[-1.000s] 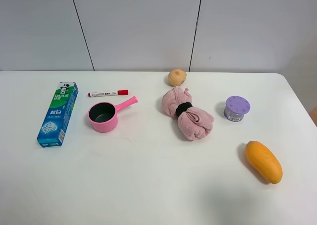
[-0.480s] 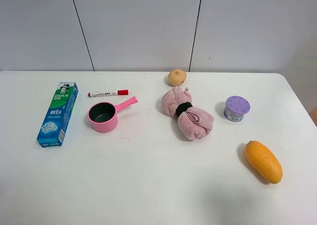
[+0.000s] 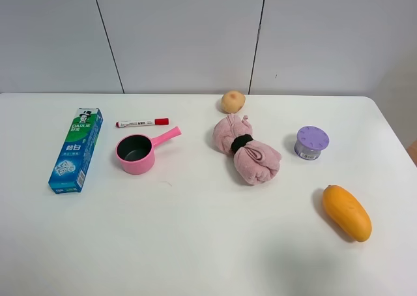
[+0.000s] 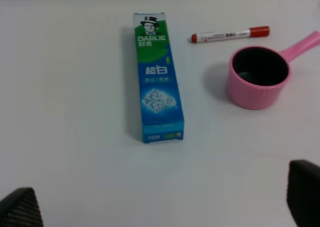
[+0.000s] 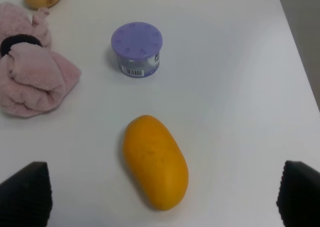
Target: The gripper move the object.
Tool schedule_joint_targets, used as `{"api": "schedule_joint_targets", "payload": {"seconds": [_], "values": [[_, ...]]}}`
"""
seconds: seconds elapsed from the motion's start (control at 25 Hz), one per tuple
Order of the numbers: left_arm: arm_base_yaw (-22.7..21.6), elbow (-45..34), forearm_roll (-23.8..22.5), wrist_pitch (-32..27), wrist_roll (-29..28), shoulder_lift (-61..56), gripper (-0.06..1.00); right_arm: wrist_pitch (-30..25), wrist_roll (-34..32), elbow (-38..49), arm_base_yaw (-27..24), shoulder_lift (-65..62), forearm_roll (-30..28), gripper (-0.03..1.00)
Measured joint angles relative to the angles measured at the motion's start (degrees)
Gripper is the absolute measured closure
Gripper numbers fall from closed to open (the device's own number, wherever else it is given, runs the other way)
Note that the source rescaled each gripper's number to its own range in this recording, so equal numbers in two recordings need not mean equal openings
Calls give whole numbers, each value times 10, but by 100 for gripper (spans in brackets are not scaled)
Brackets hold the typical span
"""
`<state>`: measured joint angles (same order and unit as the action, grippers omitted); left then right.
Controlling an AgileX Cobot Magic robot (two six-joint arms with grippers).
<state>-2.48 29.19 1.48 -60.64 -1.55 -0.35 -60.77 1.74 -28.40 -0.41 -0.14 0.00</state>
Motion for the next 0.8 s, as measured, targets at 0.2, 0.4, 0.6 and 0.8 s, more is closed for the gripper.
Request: {"api": "schedule_joint_targets", "payload": {"seconds": [0.2,0.4,0.6,0.8], "values": [[-17,0,1,0,0,0,-6,0,0,0,0,0,0,-3],[-17,0,1,0,0,0,-6,0,0,0,0,0,0,-3],[-17,0,1,0,0,0,-6,0,0,0,0,0,0,-3],[-17,0,1,0,0,0,-6,0,0,0,0,0,0,-3]]}}
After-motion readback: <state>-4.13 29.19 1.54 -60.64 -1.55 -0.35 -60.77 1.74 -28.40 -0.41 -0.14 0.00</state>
